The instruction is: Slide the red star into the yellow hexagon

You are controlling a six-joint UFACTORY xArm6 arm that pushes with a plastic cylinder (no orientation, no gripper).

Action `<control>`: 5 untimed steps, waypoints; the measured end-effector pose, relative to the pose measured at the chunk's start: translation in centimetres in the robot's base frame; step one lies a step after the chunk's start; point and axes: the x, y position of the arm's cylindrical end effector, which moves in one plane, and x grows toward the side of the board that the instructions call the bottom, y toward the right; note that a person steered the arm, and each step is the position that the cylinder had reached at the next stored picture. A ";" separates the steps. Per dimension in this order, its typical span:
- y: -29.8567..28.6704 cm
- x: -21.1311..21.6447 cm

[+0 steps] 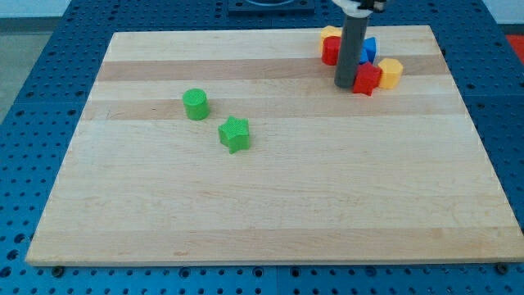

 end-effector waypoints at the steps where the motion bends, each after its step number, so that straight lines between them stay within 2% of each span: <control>1: 2.2 -0.5; 3: 2.7 -0.4; 4: 2.6 1.0; 5: -0.7 4.4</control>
